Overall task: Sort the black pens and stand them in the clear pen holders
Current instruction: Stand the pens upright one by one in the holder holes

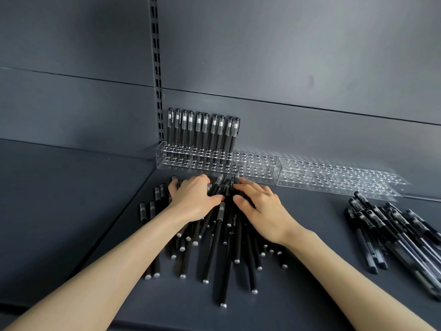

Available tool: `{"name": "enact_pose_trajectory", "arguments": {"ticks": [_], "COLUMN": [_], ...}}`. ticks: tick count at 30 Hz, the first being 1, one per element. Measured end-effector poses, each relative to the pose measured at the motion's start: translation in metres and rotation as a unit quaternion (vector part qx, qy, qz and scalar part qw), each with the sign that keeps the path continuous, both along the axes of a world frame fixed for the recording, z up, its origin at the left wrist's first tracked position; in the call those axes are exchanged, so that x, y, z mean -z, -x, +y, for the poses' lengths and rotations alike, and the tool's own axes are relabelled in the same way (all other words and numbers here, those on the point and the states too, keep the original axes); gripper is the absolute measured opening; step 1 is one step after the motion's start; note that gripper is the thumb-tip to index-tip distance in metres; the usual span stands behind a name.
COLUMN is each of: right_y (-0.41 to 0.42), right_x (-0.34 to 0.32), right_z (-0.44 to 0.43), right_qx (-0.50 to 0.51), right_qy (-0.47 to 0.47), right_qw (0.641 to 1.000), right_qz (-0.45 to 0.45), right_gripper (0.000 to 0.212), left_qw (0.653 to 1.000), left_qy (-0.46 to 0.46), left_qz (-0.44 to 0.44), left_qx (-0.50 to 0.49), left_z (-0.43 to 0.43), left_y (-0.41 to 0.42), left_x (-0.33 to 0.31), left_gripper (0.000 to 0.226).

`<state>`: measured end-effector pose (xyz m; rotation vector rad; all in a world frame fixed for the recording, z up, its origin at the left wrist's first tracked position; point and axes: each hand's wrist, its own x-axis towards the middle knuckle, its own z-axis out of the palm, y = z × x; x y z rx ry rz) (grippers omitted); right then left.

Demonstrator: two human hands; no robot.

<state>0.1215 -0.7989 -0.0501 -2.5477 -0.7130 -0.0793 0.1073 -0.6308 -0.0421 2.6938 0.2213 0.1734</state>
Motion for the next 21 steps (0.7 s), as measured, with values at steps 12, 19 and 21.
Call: {"name": "enact_pose_trajectory", "arguments": {"ticks": [12, 19, 21], "right_y": [0.001, 0.001, 0.001], "right_x": [-0.001, -0.001, -0.001], "right_z": [-0.001, -0.001, -0.002], "right_qx": [-0.001, 0.002, 0.005], "right_qy": [-0.001, -0.001, -0.007], "right_qw": [1.0, 1.0, 1.0], "right_qz": [-0.003, -0.011, -0.022], "right_gripper": [0.042, 0.043, 0.043], "left_qw": [0.981, 0.92, 0.893], "left_qy": [0.173, 0.344, 0.397], "left_qz": [-0.08, -0.182, -0.202], "left_qx": [-0.023, 0.046, 0.062], "left_z": [0.009, 0.007, 0.003], "left_y": [0.006, 0.017, 0.022], "left_x": [-0.002, -0.01, -0.018], "left_gripper": [0.023, 0.021, 0.026]}}
